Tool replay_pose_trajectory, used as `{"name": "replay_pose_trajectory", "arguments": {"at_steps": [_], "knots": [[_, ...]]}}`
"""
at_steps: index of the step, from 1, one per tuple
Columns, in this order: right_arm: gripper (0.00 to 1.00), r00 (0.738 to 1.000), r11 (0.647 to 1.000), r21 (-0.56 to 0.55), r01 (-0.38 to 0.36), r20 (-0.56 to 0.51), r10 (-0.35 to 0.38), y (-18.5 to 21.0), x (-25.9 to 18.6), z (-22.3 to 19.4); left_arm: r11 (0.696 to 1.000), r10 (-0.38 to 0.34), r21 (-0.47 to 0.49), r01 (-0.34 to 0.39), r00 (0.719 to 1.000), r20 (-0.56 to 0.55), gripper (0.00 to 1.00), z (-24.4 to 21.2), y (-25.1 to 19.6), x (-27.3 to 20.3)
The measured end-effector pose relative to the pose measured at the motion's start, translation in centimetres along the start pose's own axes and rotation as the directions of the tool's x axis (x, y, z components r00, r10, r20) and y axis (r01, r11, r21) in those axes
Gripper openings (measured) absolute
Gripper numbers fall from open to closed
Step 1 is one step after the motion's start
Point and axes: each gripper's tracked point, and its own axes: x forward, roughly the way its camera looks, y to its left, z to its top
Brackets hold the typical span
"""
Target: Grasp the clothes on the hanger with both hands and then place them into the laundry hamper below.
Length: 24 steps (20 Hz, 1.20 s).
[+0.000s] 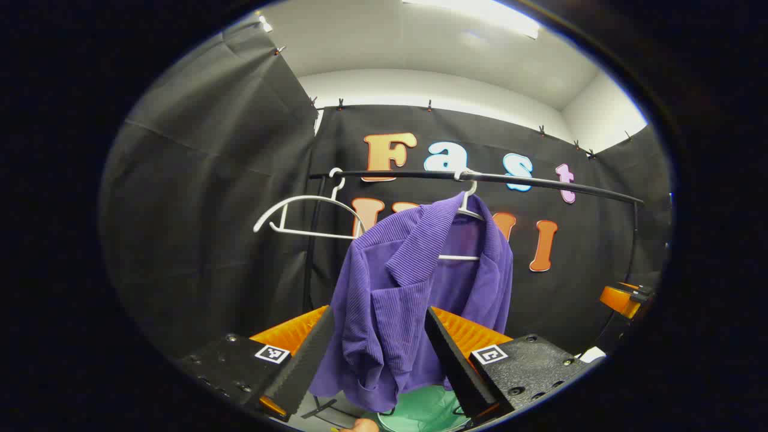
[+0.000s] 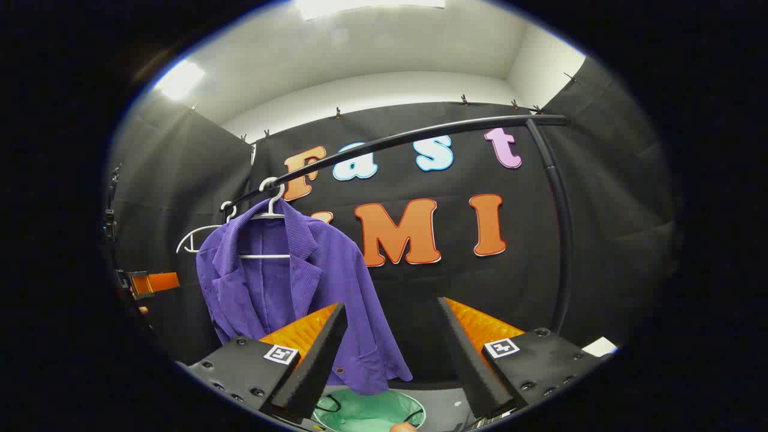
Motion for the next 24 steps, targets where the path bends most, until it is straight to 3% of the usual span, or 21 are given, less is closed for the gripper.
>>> {"name": "replay_pose_trajectory", "arguments": {"at_steps": [1, 2, 3, 4, 6, 7, 8, 9, 11, 12, 13, 14, 15, 24], "knots": [[1.00, 1.000, 1.000, 0.000, -0.021, -0.004, 0.021, 0.6, 0.2, -0.2, 1.000, 0.010, 0.005, -0.010, 1.000, 0.013, 0.95, 0.5, 0.0, -0.4], [0.98, 0.999, 0.999, 0.001, -0.041, -0.008, 0.041, 1.0, 0.2, -0.1, 1.000, 0.012, 0.004, -0.012, 1.000, 0.020, 0.92, 0.5, -0.1, -0.5], [0.98, 0.999, 0.999, 0.003, -0.051, -0.011, 0.051, 1.2, 0.4, -0.2, 1.000, 0.012, 0.003, -0.012, 1.000, 0.021, 0.95, 0.4, -0.2, -0.5], [0.89, 0.998, 0.998, 0.004, -0.056, -0.012, 0.056, 1.2, 0.9, -0.2, 1.000, 0.015, 0.004, -0.015, 1.000, 0.019, 0.92, 0.4, -0.1, -0.1], [0.89, 0.998, 0.998, 0.007, -0.060, -0.017, 0.060, 1.2, 1.7, -0.3, 1.000, 0.009, 0.019, -0.009, 1.000, 0.018, 0.95, 0.3, -0.3, 0.1], [0.98, 0.998, 0.998, 0.013, -0.063, -0.019, 0.063, 1.7, 1.8, -0.4, 1.000, 0.003, 0.028, -0.003, 1.000, 0.013, 0.95, 0.2, -0.4, 0.1], [0.98, 0.998, 0.998, 0.017, -0.064, -0.022, 0.065, 1.8, 2.1, -0.6, 0.999, -0.009, 0.032, 0.009, 1.000, 0.005, 0.92, 0.0, -0.8, 0.2], [0.89, 0.998, 0.998, 0.019, -0.065, -0.024, 0.065, 1.8, 2.6, -0.7, 0.999, -0.021, 0.032, 0.021, 1.000, -0.003, 0.92, -0.3, -1.4, 0.4], [0.89, 0.997, 0.998, 0.018, -0.061, -0.035, 0.062, 2.1, 2.9, -0.9, 0.999, -0.033, 0.035, 0.034, 0.999, -0.027, 0.95, -0.9, -1.9, 0.9], [0.98, 0.997, 0.997, 0.019, -0.072, -0.039, 0.073, 2.6, 3.0, -1.0, 0.999, -0.037, 0.034, 0.038, 0.999, -0.035, 0.92, -1.0, -1.8, 1.0], [0.98, 0.995, 0.996, 0.022, -0.087, -0.037, 0.087, 3.1, 2.8, -0.8, 0.999, -0.040, 0.032, 0.042, 0.998, -0.039, 0.95, -1.0, -2.0, 1.0], [0.98, 0.995, 0.995, 0.022, -0.097, -0.030, 0.098, 3.6, 2.9, -0.5, 0.999, -0.042, 0.031, 0.044, 0.998, -0.041, 0.92, -1.1, -2.0, 1.1], [0.89, 0.994, 0.995, 0.018, -0.102, -0.022, 0.103, 3.8, 3.1, -0.3, 0.999, -0.041, 0.034, 0.043, 0.998, -0.041, 0.92, -1.1, -2.0, 1.1], [0.89, 0.988, 0.988, 0.005, -0.152, -0.033, 0.152, 6.1, 3.6, -1.2, 0.998, -0.028, 0.064, 0.031, 0.999, -0.035, 0.92, -1.3, -1.9, 1.2]]}}
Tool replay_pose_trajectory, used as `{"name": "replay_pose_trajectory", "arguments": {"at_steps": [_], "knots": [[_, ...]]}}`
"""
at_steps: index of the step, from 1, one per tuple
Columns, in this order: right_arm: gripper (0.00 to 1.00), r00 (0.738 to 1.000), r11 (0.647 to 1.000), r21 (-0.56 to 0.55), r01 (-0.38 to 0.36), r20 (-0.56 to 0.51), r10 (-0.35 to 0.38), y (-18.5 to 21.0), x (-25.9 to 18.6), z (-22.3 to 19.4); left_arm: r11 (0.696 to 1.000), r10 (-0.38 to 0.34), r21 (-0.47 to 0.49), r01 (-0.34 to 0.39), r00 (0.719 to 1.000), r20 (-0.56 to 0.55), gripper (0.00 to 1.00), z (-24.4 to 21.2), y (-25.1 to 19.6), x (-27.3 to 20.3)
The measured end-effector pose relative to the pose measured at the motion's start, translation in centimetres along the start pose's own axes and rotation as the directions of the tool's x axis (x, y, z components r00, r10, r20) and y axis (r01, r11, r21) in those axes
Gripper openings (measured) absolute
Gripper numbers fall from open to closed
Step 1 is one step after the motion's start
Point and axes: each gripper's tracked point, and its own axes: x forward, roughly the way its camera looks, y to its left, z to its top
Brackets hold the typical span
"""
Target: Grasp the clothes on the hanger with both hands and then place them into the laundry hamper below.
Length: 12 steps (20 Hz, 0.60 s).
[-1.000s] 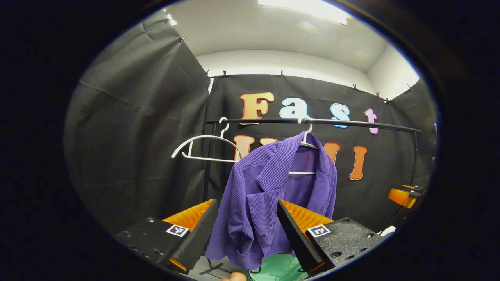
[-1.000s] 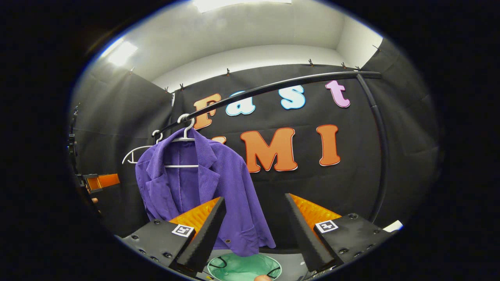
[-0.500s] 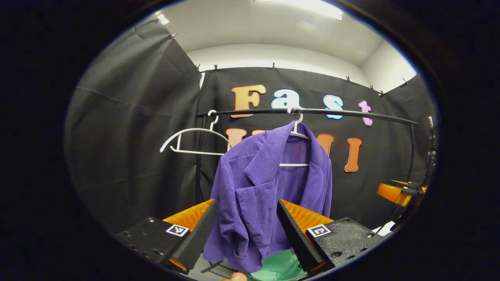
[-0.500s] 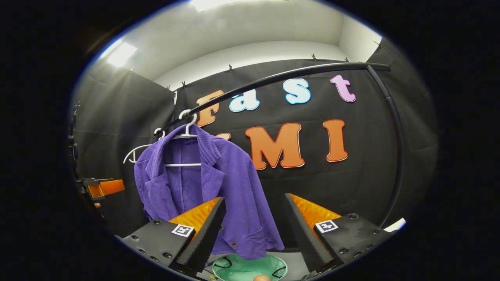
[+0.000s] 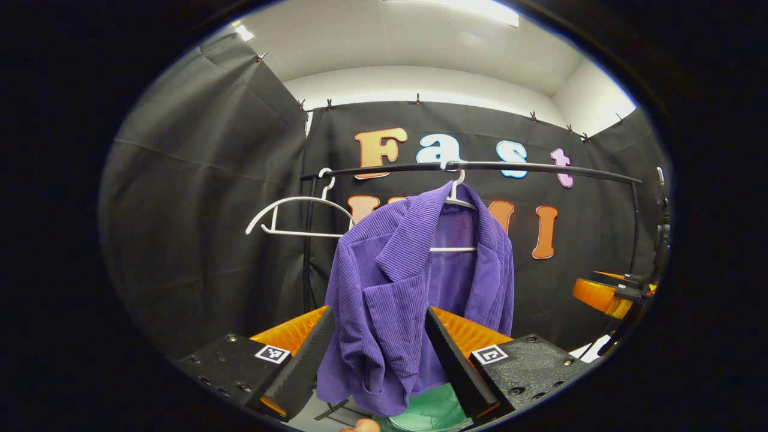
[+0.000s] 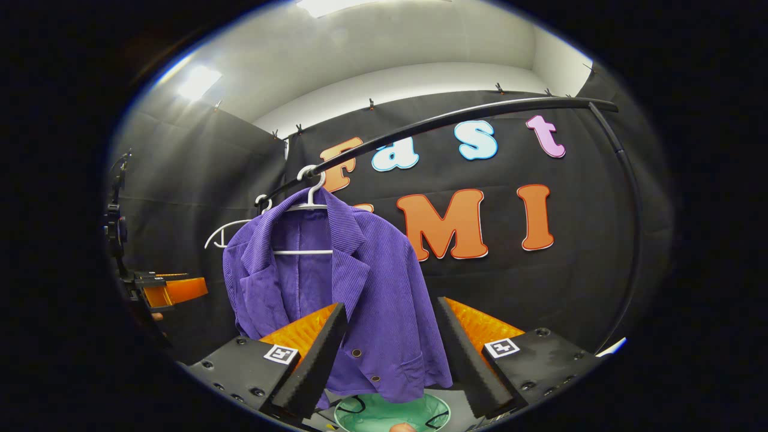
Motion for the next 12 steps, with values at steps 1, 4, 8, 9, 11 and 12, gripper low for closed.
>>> {"name": "replay_pose_trajectory", "arguments": {"at_steps": [1, 4, 8, 9, 11, 12], "knots": [[0.98, 1.000, 1.000, 0.001, 0.003, 0.002, -0.003, 0.0, 0.2, 0.0, 1.000, 0.001, 0.002, -0.001, 1.000, -0.002, 0.92, 0.0, -0.1, 0.1], [0.89, 1.000, 1.000, 0.014, -0.001, -0.014, 0.002, 0.4, 0.7, -0.6, 1.000, 0.002, -0.001, -0.002, 1.000, -0.017, 0.95, -0.6, -0.1, 0.4], [0.89, 1.000, 1.000, 0.024, -0.012, -0.022, 0.012, 1.3, 2.3, -1.0, 1.000, -0.001, -0.006, 0.001, 0.999, -0.037, 0.92, -1.5, -0.7, 1.1], [0.89, 1.000, 1.000, 0.027, -0.016, -0.018, 0.016, 1.6, 2.7, -1.0, 1.000, 0.001, -0.006, -0.002, 0.999, -0.042, 0.92, -1.8, -0.9, 1.4], [0.98, 1.000, 0.999, 0.034, -0.025, -0.015, 0.025, 2.4, 3.7, -1.2, 1.000, 0.007, -0.005, -0.007, 0.998, -0.055, 0.92, -2.5, -1.4, 2.2], [0.97, 0.999, 0.999, 0.036, -0.028, -0.014, 0.029, 2.8, 4.4, -1.3, 1.000, 0.013, -0.005, -0.014, 0.998, -0.064, 0.92, -3.0, -1.7, 2.6]]}}
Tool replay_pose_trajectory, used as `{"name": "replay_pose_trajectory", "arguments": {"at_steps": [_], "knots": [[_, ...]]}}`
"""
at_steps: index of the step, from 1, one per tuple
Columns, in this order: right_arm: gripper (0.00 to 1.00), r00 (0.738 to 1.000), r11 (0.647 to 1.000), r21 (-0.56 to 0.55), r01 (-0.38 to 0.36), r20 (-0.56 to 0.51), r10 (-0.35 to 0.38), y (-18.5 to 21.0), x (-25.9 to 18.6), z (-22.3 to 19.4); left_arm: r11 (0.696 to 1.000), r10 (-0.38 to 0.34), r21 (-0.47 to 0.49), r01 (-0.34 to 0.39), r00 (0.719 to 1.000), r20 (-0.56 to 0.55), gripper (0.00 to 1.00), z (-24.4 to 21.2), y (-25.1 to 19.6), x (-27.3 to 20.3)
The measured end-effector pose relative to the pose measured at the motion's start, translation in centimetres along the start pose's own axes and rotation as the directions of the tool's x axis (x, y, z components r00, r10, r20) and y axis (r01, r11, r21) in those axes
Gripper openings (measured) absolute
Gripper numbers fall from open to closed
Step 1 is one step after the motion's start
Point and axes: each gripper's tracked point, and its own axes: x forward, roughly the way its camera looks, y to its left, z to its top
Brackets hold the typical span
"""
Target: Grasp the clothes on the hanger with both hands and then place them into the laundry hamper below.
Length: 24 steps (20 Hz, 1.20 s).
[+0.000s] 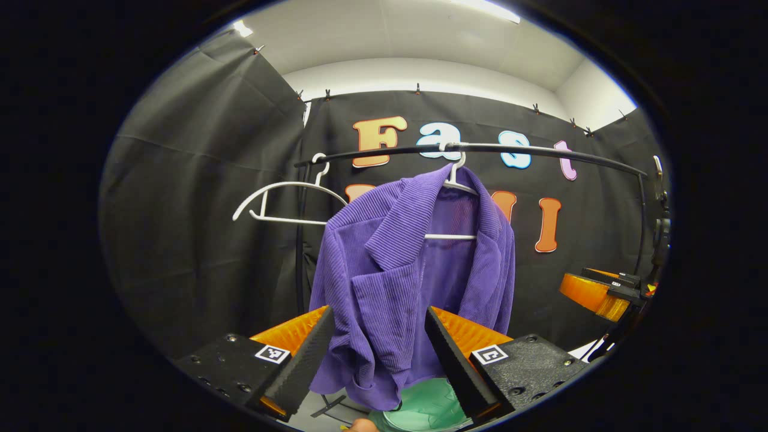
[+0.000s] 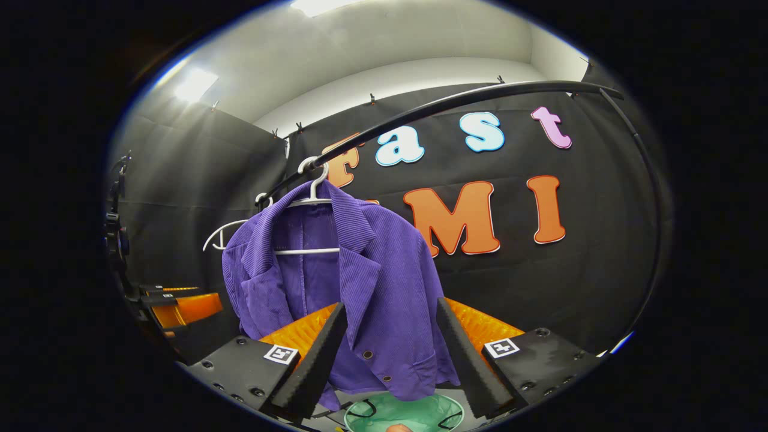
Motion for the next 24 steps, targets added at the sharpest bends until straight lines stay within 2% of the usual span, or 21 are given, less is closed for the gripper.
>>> {"name": "replay_pose_trajectory", "arguments": {"at_steps": [2, 3, 4, 5, 9, 10, 11, 14, 15, 17, 20, 21, 23, 24], "knots": [[0.97, 1.000, 1.000, 0.003, -0.007, 0.000, 0.007, 0.9, 1.6, -0.4, 1.000, 0.014, 0.000, -0.014, 1.000, -0.009, 0.92, -0.8, -0.4, 1.0], [0.97, 1.000, 1.000, 0.006, -0.007, -0.006, 0.007, 1.1, 2.4, -0.8, 1.000, 0.024, 0.005, -0.024, 1.000, -0.013, 0.96, -1.1, -0.5, 1.5], [0.97, 1.000, 1.000, 0.010, -0.009, -0.008, 0.009, 1.4, 3.3, -1.1, 0.999, 0.040, 0.014, -0.040, 0.999, -0.013, 0.96, -1.4, -0.5, 2.0], [0.97, 1.000, 1.000, 0.009, -0.012, -0.009, 0.012, 2.0, 4.3, -1.3, 0.998, 0.054, 0.023, -0.054, 0.998, -0.010, 0.92, -1.6, -0.6, 2.4], [1.00, 0.999, 0.999, -0.011, -0.031, -0.027, 0.031, 3.6, 7.9, -2.7, 0.998, 0.062, 0.026, -0.061, 0.998, -0.017, 0.92, -2.5, -1.7, 4.8], [0.98, 0.999, 0.999, -0.009, -0.044, -0.031, 0.043, 4.2, 8.7, -3.0, 0.996, 0.078, 0.033, -0.077, 0.997, -0.018, 0.92, -2.5, -1.6, 5.3], [0.89, 0.998, 0.999, -0.003, -0.055, -0.033, 0.055, 4.6, 9.3, -3.3, 0.995, 0.094, 0.042, -0.093, 0.995, -0.017, 0.92, -2.5, -1.4, 6.0], [0.89, 0.998, 0.999, 0.018, -0.051, -0.041, 0.052, 4.6, 11.7, -3.9, 0.987, 0.145, 0.069, -0.143, 0.989, -0.019, 0.92, -2.8, -0.4, 7.8], [0.89, 0.997, 0.998, 0.027, -0.056, -0.048, 0.057, 4.7, 12.3, -4.2, 0.987, 0.148, 0.070, -0.147, 0.989, -0.022, 0.95, -3.1, -0.3, 8.4], [0.87, 0.995, 0.997, 0.042, -0.065, -0.068, 0.068, 4.9, 13.7, -5.0, 0.986, 0.157, 0.055, -0.155, 0.987, -0.031, 0.95, -3.5, -0.1, 9.2], [0.68, 0.992, 0.995, 0.064, -0.083, -0.091, 0.088, 5.3, 15.8, -5.9, 0.990, 0.141, 0.023, -0.140, 0.989, -0.045, 0.94, -4.0, -0.6, 10.1], [0.62, 0.990, 0.993, 0.069, -0.095, -0.098, 0.101, 5.7, 16.1, -6.2, 0.991, 0.136, 0.018, -0.135, 0.990, -0.045, 0.89, -4.1, -0.7, 10.4], [0.49, 0.986, 0.990, 0.069, -0.121, -0.109, 0.128, 6.3, 16.3, -6.7, 0.993, 0.118, 0.004, -0.118, 0.992, -0.046, 0.87, -4.2, -0.9, 10.9], [0.43, 0.986, 0.991, 0.060, -0.122, -0.110, 0.128, 6.4, 16.3, -6.7, 0.995, 0.099, -0.008, -0.099, 0.994, -0.054, 0.82, -4.4, -1.2, 11.2]]}}
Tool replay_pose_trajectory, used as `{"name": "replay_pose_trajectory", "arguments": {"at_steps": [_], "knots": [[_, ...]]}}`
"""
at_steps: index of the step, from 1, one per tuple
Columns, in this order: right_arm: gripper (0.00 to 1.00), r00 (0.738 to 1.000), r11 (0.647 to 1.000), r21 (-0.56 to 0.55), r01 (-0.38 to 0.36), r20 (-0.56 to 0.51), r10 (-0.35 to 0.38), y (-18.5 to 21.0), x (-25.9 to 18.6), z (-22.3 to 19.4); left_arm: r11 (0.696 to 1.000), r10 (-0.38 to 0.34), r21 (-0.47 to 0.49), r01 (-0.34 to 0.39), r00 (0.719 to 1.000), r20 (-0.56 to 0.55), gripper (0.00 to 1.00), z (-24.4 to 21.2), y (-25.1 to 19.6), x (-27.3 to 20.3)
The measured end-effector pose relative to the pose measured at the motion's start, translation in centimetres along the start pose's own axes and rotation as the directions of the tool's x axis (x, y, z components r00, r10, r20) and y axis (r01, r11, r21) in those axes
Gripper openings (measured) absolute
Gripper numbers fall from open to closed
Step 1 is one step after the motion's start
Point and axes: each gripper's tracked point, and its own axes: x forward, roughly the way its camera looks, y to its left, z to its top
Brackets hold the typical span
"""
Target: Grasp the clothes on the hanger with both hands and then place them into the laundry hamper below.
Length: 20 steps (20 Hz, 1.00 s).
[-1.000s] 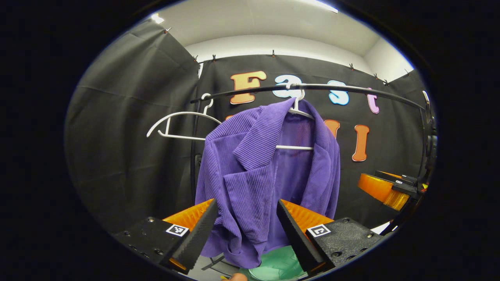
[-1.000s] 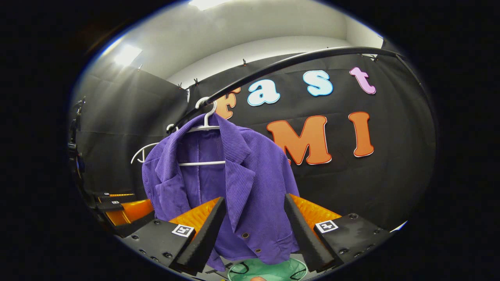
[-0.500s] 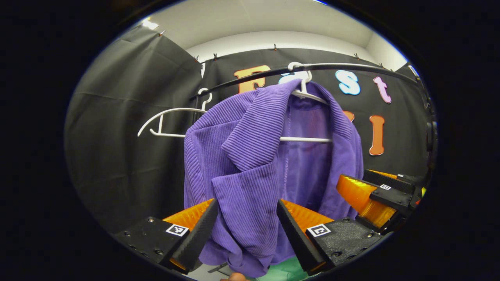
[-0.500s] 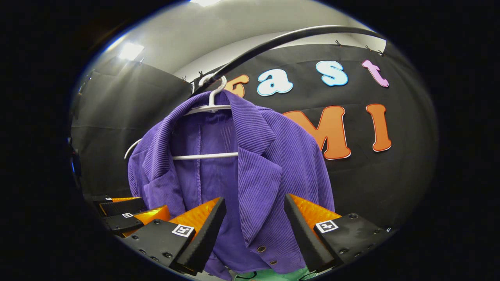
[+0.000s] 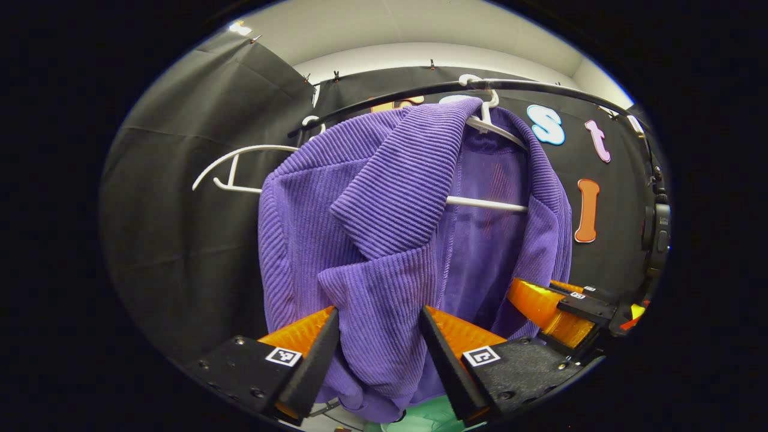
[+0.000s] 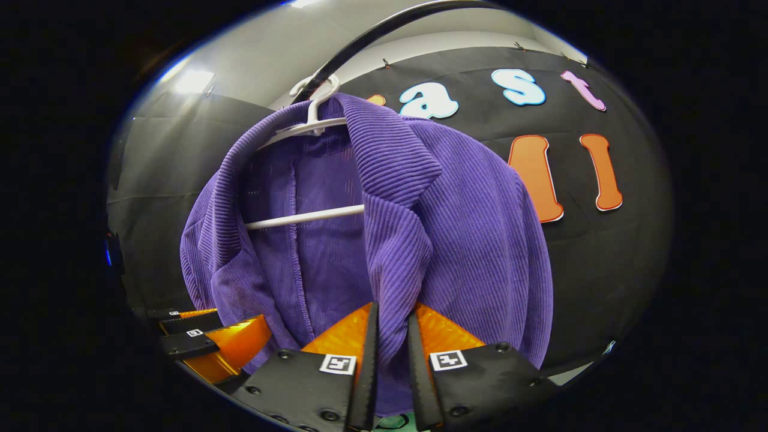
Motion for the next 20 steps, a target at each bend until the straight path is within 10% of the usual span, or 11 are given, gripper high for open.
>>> {"name": "replay_pose_trajectory", "arguments": {"at_steps": [1, 3, 5, 20], "knots": [[0.14, 1.000, 1.000, -0.006, 0.005, 0.009, -0.005, -0.1, 0.0, 0.2, 0.999, -0.034, -0.018, 0.034, 0.999, -0.014, 0.66, -0.5, -0.6, 0.3], [0.21, 0.999, 0.999, -0.031, 0.026, 0.031, -0.025, -0.6, -0.3, 0.5, 0.996, -0.079, -0.043, 0.078, 0.997, -0.020, 0.36, -0.7, -1.1, 0.4], [0.02, 0.999, 0.998, -0.054, 0.022, 0.036, -0.020, -0.8, -1.1, 1.1, 0.989, -0.139, -0.051, 0.138, 0.990, -0.005, 0.05, -0.3, -1.4, 0.0], [0.09, 0.995, 0.992, 0.080, 0.100, -0.019, -0.099, -8.4, -3.5, 5.4, 0.991, -0.128, 0.048, 0.124, 0.987, 0.101, 0.00, 6.0, 4.0, -6.4]]}}
